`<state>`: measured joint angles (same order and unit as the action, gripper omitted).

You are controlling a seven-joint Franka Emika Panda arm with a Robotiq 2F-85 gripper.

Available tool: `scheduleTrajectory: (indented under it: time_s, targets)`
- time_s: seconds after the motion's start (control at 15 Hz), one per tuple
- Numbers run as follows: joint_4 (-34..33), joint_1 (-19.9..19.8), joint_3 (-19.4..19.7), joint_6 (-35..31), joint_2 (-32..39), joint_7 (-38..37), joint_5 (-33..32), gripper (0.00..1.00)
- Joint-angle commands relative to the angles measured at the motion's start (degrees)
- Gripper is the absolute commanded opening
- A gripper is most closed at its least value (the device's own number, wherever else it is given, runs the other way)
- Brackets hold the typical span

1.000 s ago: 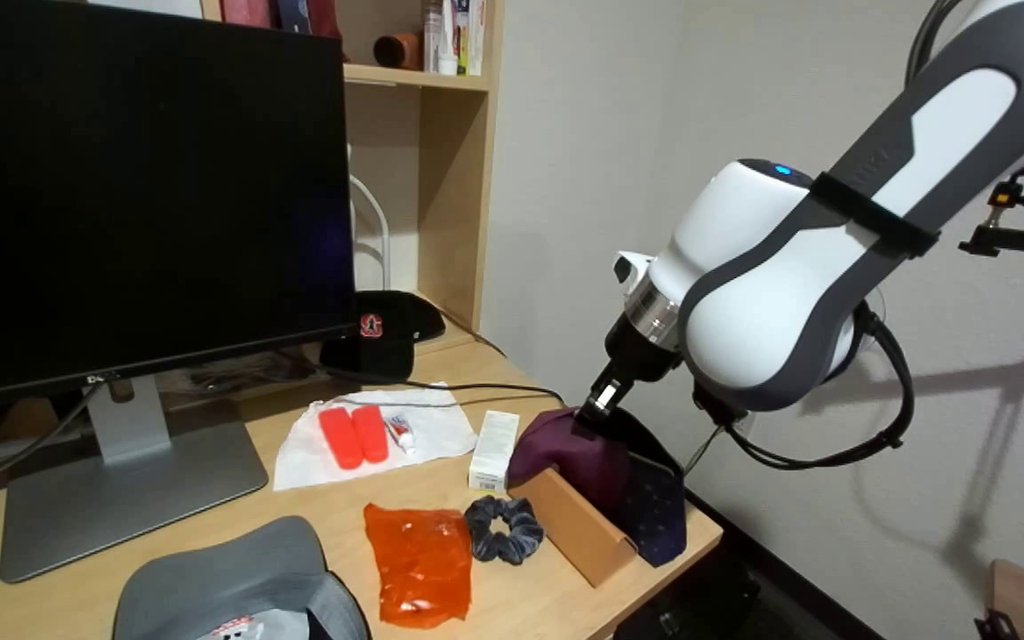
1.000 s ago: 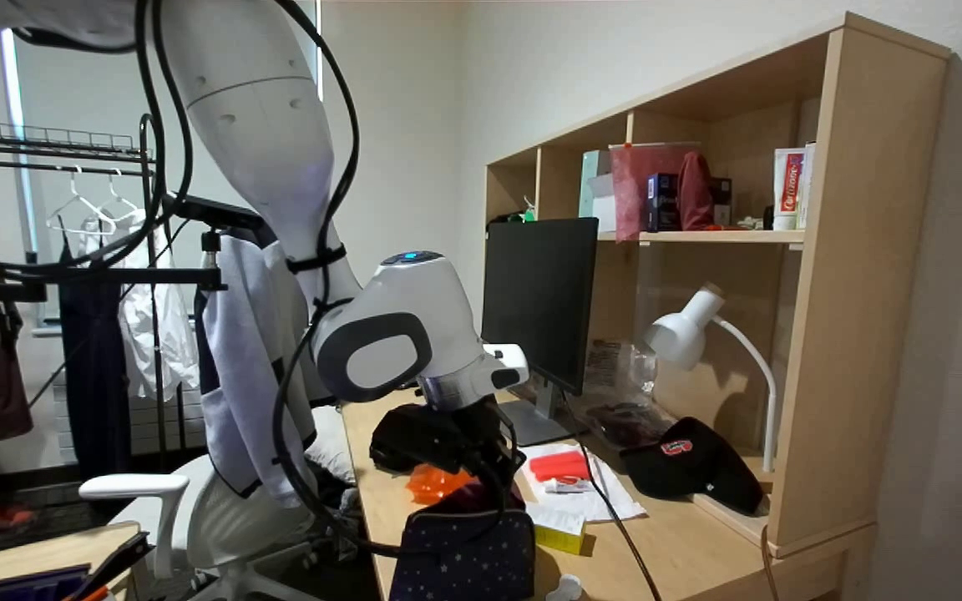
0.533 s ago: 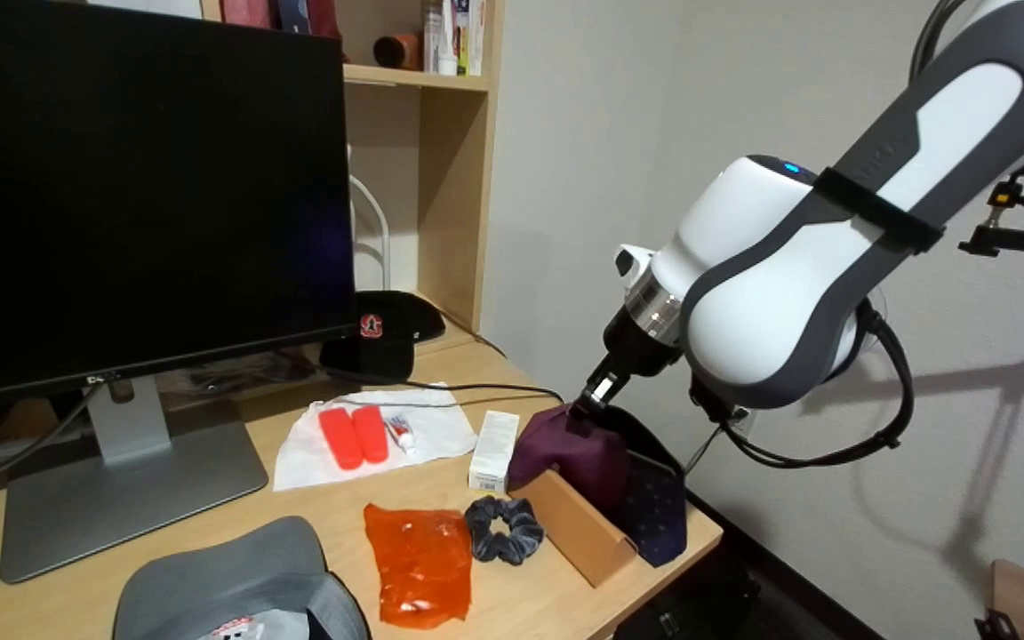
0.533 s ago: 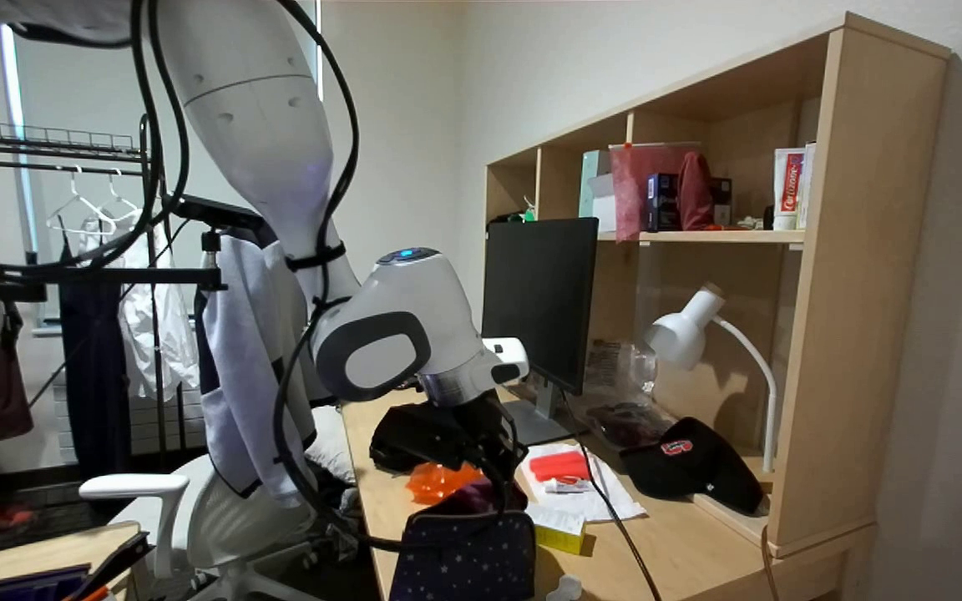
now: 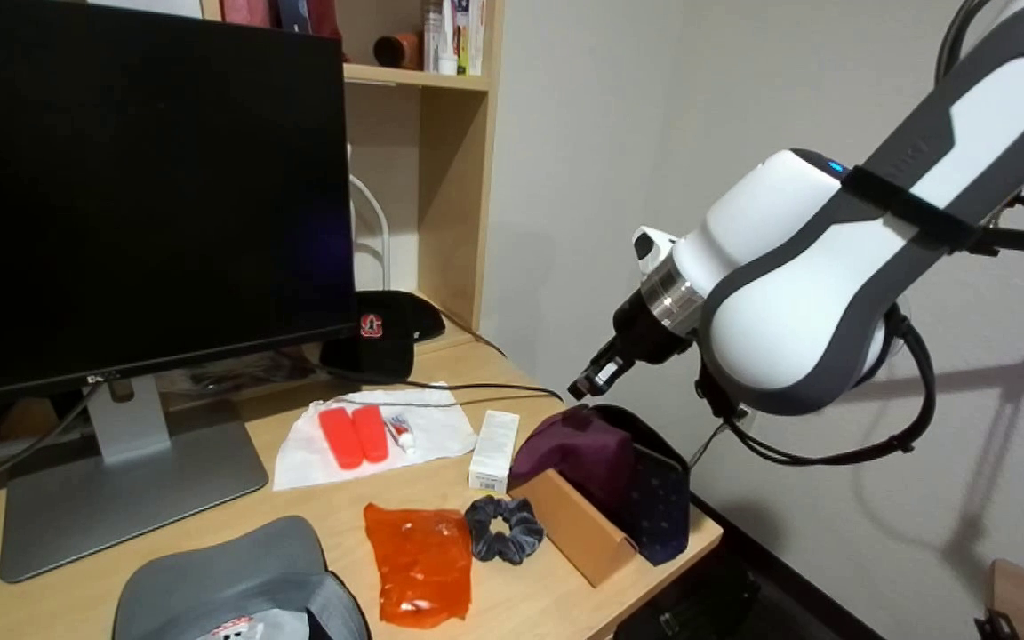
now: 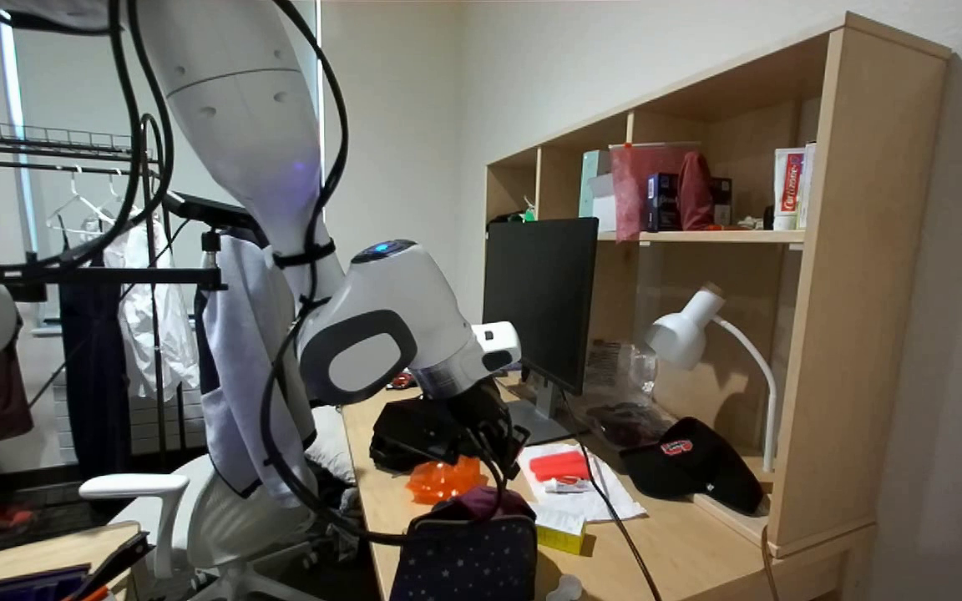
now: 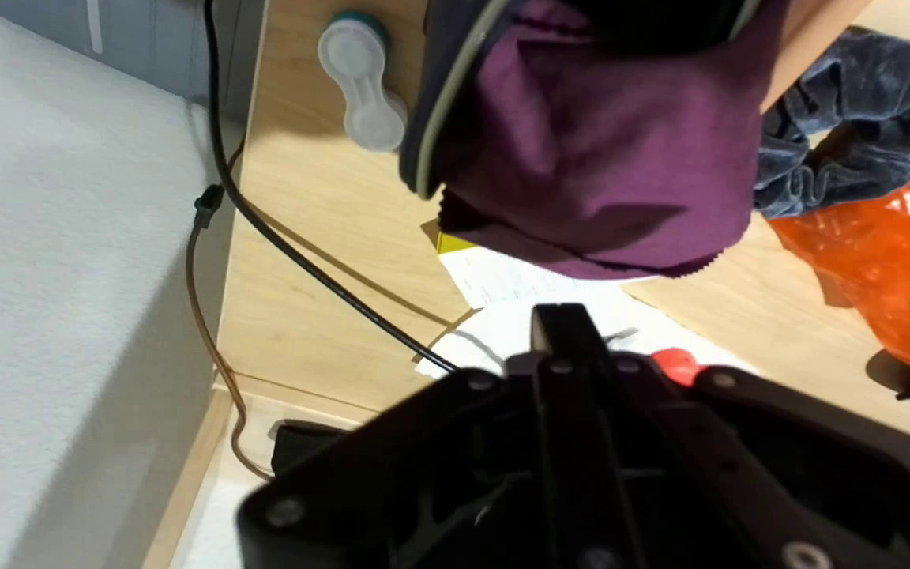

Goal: Put the white object in the blue purse

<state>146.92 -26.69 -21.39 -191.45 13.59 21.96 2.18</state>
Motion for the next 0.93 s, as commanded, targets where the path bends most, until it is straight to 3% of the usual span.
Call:
scheduleTrajectory:
  time_s: [0.0, 0.27, 0.47, 0.8, 0.87]
  targets:
    - [2.85, -4.45, -4.07, -2.73, -1.83, -1.04, -1.94, 0.00]
    - [3.91, -5.10, -5.48, -1.29, -2.89, -0.08, -2.49, 0.00]
    - [6.86, -1.46, -2.15, 3.05, -10.29, 0.43, 0.76, 0.00]
    - [6.40, -2.49, -1.50, 18.42, -21.65, -1.33, -0.53, 0.00]
    - [5.16, 6.61, 8.64, 22.74, -23.00, -4.66, -5.00, 0.00]
